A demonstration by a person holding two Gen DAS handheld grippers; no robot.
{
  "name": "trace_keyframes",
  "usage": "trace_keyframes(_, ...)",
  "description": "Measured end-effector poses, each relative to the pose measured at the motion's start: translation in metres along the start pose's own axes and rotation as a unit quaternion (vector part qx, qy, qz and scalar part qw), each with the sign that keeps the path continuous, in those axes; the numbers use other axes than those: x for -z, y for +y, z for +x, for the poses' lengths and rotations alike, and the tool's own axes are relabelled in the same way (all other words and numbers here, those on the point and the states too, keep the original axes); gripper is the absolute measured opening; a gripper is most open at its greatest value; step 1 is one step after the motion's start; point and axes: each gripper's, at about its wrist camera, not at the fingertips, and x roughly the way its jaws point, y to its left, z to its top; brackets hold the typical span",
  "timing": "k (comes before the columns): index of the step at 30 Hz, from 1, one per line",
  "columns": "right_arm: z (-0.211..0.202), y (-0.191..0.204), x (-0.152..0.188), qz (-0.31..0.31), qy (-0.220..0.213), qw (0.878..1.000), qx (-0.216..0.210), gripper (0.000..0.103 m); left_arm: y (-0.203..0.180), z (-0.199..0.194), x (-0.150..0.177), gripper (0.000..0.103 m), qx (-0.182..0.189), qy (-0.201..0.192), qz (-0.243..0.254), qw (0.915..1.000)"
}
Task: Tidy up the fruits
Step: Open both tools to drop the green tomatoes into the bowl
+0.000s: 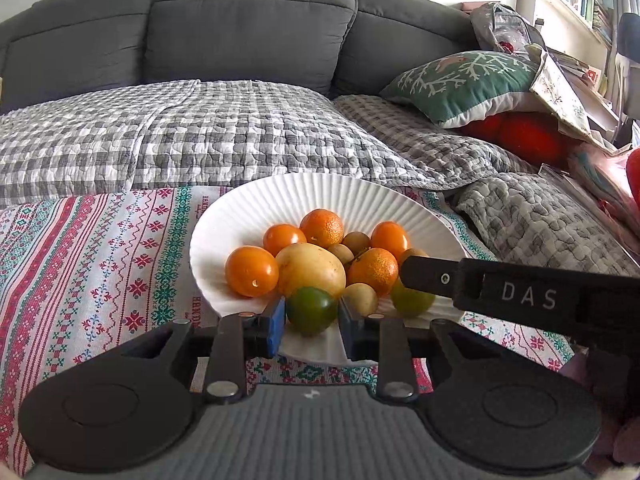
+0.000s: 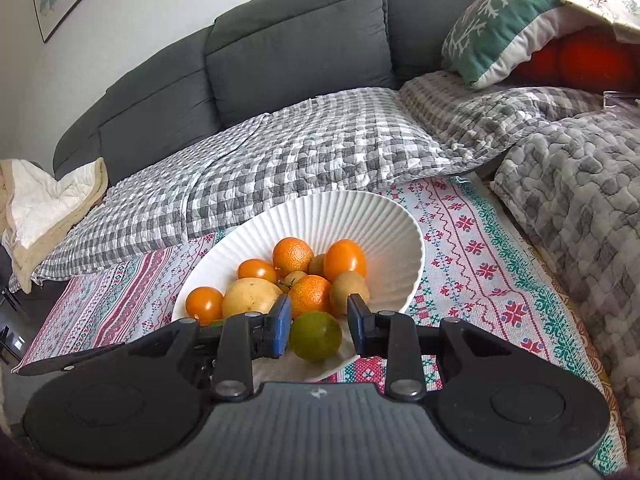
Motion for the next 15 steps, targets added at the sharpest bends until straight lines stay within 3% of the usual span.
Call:
trace_keyframes(2,-0.002,0.001,0.000,0.002,-0.002,1.000,0.003,0.042,-0.001,-0.002,-0.001,0.023,0.000,-0.001,0.003,1.0000)
trace_keyframes(5,-0.007,0.005,-0.001,-0.001,-0.008,1.000,0.009,0.055,-0.001,-0.005,-0.001,0.043,-0.003,0.004,0.004,1.0000)
trace_keyframes(7,-0.011,0.008,-0.002,-0.004,-0.012,1.000,0.014,0.070,-0.001,-0.010,-0.001,0.052,-0.004,0.000,0.005,1.0000)
trace_keyframes(10,-0.018,0.012,-0.002,-0.010,-0.015,1.000,0.017,0.077,-0.003,-0.017,0.000,0.065,-0.007,-0.001,0.011,0.9999)
trace_keyframes(15,-0.030,0.016,-0.002,-0.021,-0.016,0.999,0.024,0.086,-0.005,-0.035,0.001,0.079,-0.012,-0.017,0.029,0.9994)
